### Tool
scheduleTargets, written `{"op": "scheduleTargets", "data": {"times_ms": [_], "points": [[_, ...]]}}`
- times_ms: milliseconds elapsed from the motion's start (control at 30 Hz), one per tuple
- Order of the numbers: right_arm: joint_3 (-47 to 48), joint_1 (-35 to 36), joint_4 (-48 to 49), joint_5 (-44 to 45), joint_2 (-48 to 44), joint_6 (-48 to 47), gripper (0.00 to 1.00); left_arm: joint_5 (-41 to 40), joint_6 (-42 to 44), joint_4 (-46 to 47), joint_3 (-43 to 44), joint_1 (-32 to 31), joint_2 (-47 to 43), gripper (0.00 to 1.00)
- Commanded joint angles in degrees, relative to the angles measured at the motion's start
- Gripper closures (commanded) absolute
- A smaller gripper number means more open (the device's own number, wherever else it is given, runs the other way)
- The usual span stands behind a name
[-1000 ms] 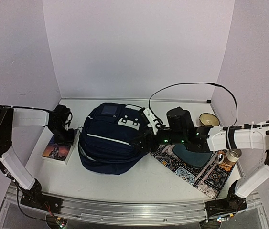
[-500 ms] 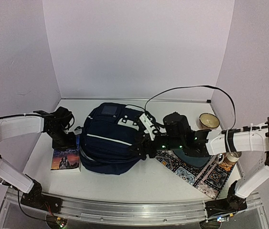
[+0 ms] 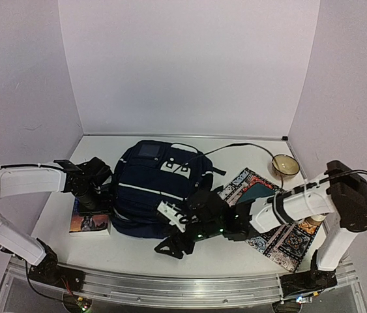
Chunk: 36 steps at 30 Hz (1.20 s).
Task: Pack the student bag
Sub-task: Move the student bag to the center of the board.
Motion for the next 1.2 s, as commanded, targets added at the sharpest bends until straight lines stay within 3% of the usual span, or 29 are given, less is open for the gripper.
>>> {"op": "scheduleTargets", "data": {"times_ms": [0,367,533,1000,1167], "points": [[4.64,0.87,-0.14,-0.39,6.13,0.10,0.28,-1.88,-0.18,-1.07,0.36,-0.18,-1.85,0.28],[14.48,-10.38,-1.04,18.66,13.62,3.21,0.31,-2.58,1.07,-1.07,3.02,-0.18,1.60,0.25],[17.84,-14.39,-1.63,23.23,14.38,3.68,0.30,-3.90,1.91,-1.07,4.72,-0.18,4.41,0.24],[11.14,-12.22,-1.96,14.09,5.50,3.62,0.28,-12.00,2.41,-3.64,11.98,-0.20,21.10,0.26],[7.62,-9.24,0.62,14.52,2.38,6.38,0.27,-13.28,0.75,-6.68,12.13,-0.42,26.13,0.44]]}}
